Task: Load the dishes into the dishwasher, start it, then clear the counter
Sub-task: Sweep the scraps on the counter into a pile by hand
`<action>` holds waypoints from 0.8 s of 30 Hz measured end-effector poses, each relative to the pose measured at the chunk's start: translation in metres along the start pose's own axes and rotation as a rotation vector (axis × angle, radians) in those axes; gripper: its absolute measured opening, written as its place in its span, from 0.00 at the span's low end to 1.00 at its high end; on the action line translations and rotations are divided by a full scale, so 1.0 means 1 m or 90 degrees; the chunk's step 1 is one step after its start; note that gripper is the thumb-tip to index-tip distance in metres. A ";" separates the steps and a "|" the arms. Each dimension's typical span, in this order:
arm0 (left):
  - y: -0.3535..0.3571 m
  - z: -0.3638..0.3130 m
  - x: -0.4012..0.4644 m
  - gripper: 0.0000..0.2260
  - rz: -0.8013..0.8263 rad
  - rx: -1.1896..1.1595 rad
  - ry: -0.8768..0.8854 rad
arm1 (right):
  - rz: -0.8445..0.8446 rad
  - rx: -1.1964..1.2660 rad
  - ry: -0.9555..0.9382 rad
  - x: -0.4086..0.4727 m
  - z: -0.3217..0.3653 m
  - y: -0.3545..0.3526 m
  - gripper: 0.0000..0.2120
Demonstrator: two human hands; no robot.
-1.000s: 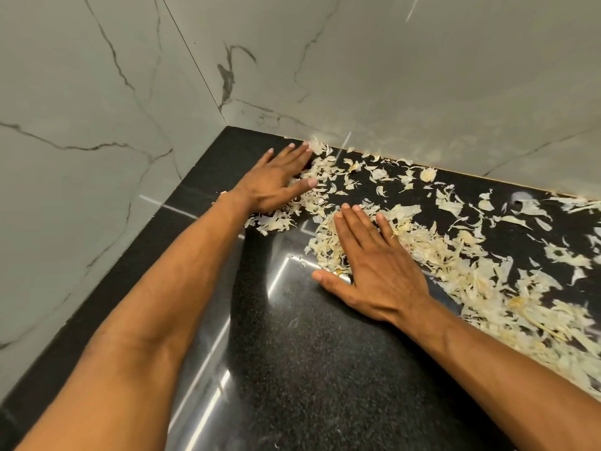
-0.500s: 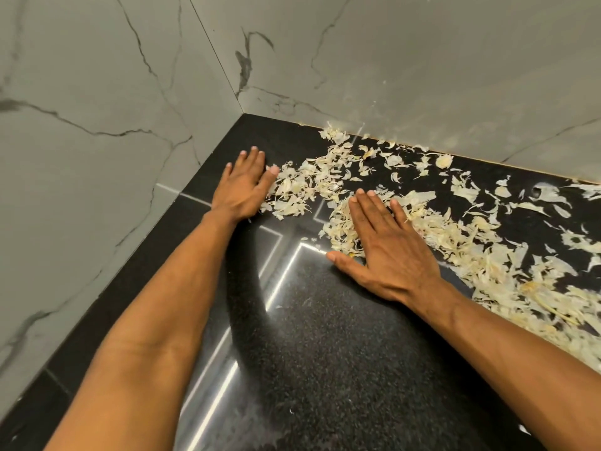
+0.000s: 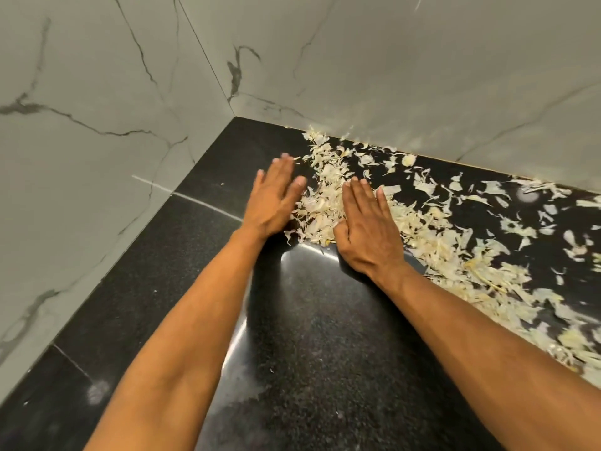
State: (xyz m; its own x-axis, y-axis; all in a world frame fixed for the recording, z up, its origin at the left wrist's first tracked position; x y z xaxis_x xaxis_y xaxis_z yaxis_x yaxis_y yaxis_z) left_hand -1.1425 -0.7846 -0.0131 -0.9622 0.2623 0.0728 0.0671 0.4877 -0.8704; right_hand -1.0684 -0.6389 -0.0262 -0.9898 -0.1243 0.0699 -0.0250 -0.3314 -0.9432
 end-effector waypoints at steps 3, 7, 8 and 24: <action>-0.040 0.068 0.006 0.31 -0.064 0.130 -0.127 | 0.016 -0.021 -0.005 0.003 -0.001 0.006 0.33; -0.055 0.147 -0.007 0.33 -0.004 0.188 -0.292 | 0.032 -0.041 -0.015 0.005 0.000 0.012 0.34; -0.053 0.151 -0.009 0.34 0.002 0.191 -0.296 | 0.035 -0.045 -0.016 0.005 0.000 0.012 0.34; 0.007 0.018 0.021 0.28 0.049 -0.005 0.002 | 0.000 0.004 0.001 0.003 -0.004 0.001 0.34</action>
State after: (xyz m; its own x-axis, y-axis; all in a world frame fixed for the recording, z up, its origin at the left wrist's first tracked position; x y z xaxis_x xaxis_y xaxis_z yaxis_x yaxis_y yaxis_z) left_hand -1.1672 -0.7905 -0.0261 -0.9534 0.3016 0.0067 0.1433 0.4725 -0.8696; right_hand -1.0719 -0.6359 -0.0282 -0.9901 -0.1223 0.0693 -0.0241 -0.3379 -0.9409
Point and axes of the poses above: each hand's wrist, its own x-axis towards the middle knuckle, its own y-axis out of the palm, z = x × y, the point moved 9 cm from there along x, towards the middle knuckle, and after that the axes turned 3 degrees about -z, right-handed, at the moved point
